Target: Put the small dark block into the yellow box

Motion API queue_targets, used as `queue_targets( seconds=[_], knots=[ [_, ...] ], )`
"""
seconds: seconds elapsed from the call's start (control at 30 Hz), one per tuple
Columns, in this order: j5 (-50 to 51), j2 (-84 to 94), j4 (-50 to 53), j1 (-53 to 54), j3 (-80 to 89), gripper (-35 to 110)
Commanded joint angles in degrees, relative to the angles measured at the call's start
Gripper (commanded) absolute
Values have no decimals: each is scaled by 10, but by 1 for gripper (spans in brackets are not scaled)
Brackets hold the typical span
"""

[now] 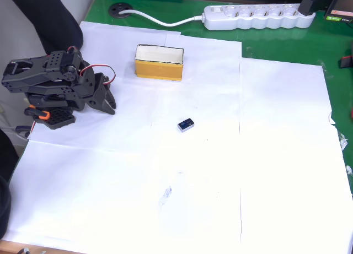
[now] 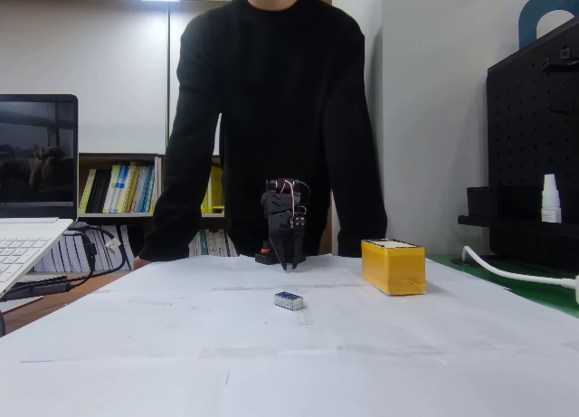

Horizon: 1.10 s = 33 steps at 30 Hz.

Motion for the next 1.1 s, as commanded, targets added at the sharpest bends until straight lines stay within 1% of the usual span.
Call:
queue_targets(
  seconds=[0.0, 0.73, 0.8, 0.9, 1.07],
  knots=[
    [-11, -11, 53, -7, 11, 0],
    [-13, -11, 54, -9, 11, 0],
    [-13, -8, 31, -16, 11, 0],
    [-34, 44, -9, -16, 47, 0],
    [-39, 158, 43, -35, 207, 0]
  ],
)
